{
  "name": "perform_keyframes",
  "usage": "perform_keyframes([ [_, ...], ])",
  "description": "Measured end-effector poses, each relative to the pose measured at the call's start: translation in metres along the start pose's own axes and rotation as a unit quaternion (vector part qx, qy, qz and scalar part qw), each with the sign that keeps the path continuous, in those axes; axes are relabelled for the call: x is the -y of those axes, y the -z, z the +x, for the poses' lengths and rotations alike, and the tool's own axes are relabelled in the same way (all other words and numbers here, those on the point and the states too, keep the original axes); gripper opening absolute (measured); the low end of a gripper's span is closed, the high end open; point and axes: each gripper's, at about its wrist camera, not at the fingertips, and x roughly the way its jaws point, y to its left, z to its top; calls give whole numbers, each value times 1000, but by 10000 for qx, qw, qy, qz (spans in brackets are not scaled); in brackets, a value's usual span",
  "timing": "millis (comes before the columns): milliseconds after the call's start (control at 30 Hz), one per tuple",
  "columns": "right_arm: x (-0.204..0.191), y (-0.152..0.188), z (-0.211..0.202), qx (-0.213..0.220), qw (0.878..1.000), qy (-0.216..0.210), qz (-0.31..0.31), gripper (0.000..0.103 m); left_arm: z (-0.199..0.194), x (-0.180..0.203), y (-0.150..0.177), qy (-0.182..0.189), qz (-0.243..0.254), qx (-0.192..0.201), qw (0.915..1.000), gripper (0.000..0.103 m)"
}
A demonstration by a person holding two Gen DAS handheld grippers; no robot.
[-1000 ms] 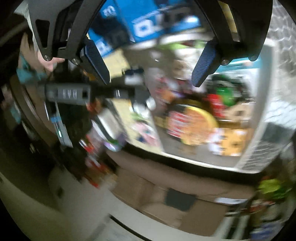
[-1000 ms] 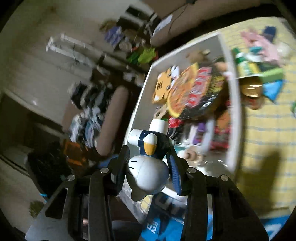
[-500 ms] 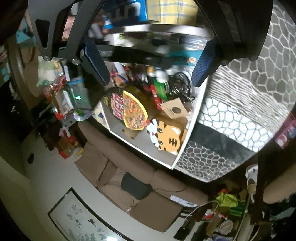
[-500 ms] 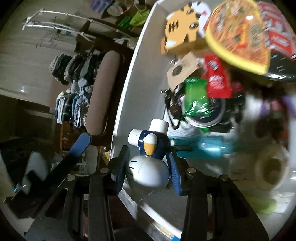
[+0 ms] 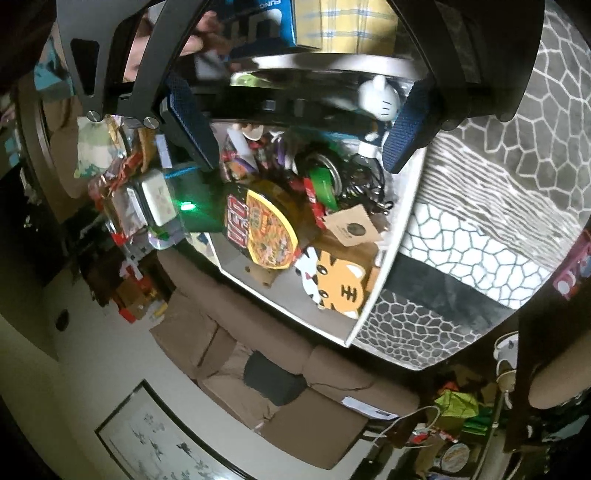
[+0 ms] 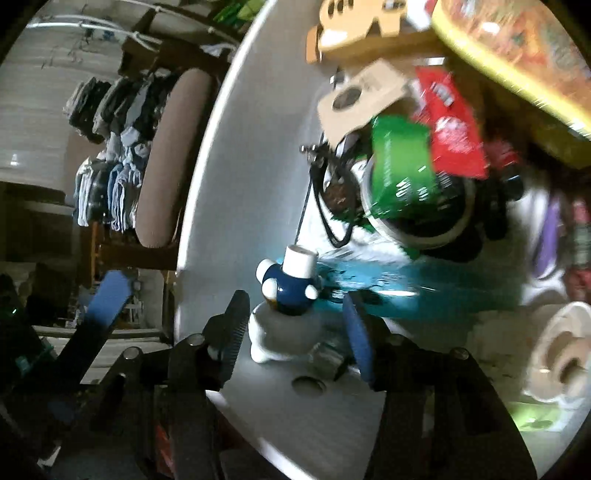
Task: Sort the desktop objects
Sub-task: 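Move the right gripper down to the green Centrum sachets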
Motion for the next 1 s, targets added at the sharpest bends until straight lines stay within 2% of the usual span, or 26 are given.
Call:
perform_keyframes([
  [233,0,28,-81,584,9970,317,-399,52,15,27,8,88,366,-185,9991,94],
  [333,12,46,-121,853,9946,423,-415,57,23,47,14,57,655,-250,9975,99],
  [467,33,65,-170,1222,9901,611,-334,57,36,73,24,145,967,-324,9947,103],
  [533,45,73,-194,1432,9868,722,-229,59,46,90,28,245,1071,-436,9930,103],
  [667,88,92,-241,1785,9803,844,32,71,67,123,39,329,1275,-674,9890,103],
  [700,98,95,-249,1873,9788,823,122,72,72,132,41,345,1313,-732,9880,103],
  [833,137,106,-274,2110,9727,885,395,85,101,170,50,370,1525,-1034,9822,103],
  [1000,177,118,-304,2403,9644,930,598,86,123,216,61,327,1949,-1222,9726,103],
])
